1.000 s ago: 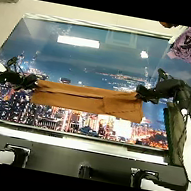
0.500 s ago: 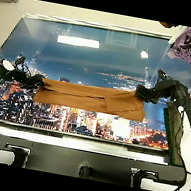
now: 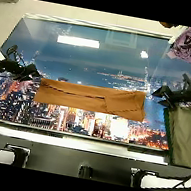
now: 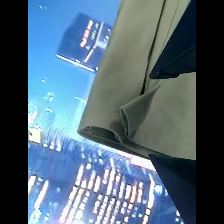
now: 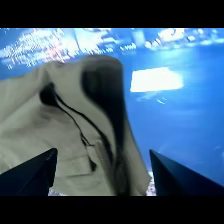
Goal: Fold the clothes and pants, and hang the long-sleeved shirts on hangers.
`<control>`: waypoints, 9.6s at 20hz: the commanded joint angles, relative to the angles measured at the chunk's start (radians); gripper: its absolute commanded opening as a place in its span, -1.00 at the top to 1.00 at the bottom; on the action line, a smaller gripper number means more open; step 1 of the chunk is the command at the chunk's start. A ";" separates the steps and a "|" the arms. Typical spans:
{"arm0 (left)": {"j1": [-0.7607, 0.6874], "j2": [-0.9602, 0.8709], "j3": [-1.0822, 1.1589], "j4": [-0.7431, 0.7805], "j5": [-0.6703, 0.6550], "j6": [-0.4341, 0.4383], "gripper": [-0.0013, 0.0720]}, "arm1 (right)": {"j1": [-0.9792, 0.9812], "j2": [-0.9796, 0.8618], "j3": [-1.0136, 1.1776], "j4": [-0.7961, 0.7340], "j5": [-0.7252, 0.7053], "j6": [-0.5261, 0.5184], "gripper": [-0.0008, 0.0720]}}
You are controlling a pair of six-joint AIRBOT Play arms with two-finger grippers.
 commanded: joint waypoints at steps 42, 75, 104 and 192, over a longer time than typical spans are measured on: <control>-0.981 -0.569 0.458 -0.692 0.318 -0.169 0.93 | 0.158 0.392 0.180 -0.301 -0.260 0.291 0.91; -0.130 -0.056 0.613 0.032 -0.450 -0.179 0.92 | 0.927 0.146 0.180 -0.272 0.272 0.866 0.91; -0.128 -0.057 0.612 0.032 -0.451 -0.169 0.92 | 0.652 0.275 0.182 -0.040 0.196 0.472 -0.25; -0.137 -0.057 0.612 0.024 -0.535 -0.150 0.92 | -0.229 0.536 -0.448 -0.976 -0.128 0.669 0.91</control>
